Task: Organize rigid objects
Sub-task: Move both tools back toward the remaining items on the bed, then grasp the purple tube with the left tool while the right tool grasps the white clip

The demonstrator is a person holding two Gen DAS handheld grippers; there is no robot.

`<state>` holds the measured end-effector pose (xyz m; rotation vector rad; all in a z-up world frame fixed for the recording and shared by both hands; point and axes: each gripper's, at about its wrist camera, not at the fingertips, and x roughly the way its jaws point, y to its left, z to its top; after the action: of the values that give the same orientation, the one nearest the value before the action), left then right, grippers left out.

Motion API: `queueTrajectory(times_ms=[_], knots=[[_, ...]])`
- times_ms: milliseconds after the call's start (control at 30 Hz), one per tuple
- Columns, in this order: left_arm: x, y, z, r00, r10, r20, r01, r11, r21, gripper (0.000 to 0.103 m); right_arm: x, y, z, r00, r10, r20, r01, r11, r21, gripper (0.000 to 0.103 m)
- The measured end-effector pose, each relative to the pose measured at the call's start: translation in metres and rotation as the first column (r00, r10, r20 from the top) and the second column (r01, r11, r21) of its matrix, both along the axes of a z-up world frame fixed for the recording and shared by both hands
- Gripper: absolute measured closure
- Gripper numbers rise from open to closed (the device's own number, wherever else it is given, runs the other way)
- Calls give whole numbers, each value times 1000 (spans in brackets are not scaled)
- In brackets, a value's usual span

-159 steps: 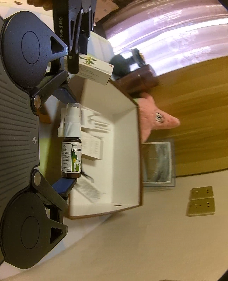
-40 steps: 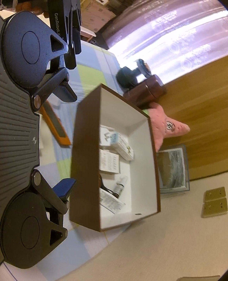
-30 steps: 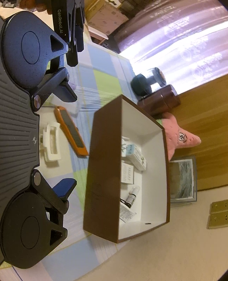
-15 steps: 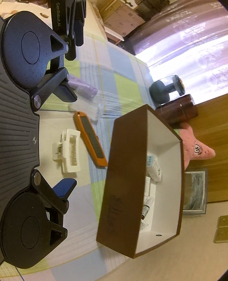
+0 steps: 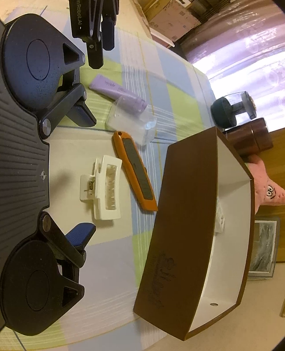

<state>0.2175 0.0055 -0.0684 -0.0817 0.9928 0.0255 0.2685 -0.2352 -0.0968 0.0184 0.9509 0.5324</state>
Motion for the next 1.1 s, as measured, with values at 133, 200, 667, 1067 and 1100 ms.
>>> queueTrajectory(times_ms=[133, 200, 667, 1067, 1100], knots=[[6, 0, -8, 1000, -12, -9, 12, 1000, 6, 51, 8, 4, -8, 1000, -5, -4, 5, 1000, -31, 12], [10, -1, -12, 1000, -17, -15, 17, 1000, 8, 52, 11, 6, -12, 1000, -7, -7, 7, 999, -41, 12], [37, 6, -33, 998, -34, -45, 35, 999, 24, 51, 38, 25, -35, 999, -20, -36, 16, 994, -107, 12], [56, 10, -50, 995, -82, -53, 85, 995, 59, 52, 52, 33, -52, 998, -35, -52, 26, 986, -163, 12], [59, 10, -51, 995, -86, -52, 90, 994, 65, 52, 52, 33, -52, 998, -33, -48, 25, 986, -165, 12]])
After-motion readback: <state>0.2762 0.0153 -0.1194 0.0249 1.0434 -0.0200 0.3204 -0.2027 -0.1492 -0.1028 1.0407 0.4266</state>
